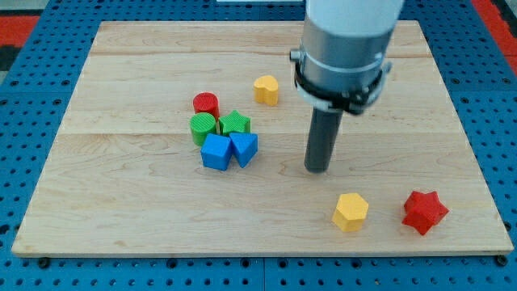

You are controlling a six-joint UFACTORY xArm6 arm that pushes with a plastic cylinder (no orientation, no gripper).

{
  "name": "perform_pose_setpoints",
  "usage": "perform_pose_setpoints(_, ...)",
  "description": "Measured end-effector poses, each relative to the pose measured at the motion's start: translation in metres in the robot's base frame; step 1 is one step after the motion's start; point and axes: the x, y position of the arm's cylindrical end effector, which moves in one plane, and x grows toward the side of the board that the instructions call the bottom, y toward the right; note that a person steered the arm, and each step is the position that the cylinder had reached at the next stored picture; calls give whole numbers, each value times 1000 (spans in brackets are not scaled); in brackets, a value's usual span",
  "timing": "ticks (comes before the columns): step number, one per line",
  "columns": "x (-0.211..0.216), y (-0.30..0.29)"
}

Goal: Move the blue blocks to the bottom of the board

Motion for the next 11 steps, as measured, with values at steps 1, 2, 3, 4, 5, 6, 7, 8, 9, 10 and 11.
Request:
perform_pose_setpoints(1,-31,-26)
perform_pose_setpoints(2,-31,-86)
perform_pose_setpoints(3,-20,-136)
perform_pose_setpoints(4,-8,-165)
perform_pose_setpoints(5,5,-157)
perform_pose_setpoints(6,5,-111)
perform_pose_setpoints(7,19,-89)
perform_pose_setpoints(8,33,-86)
perform_pose_setpoints(9,23,-96)
perform_pose_setpoints(10,29,-140)
perform_pose_setpoints(11,37,-147)
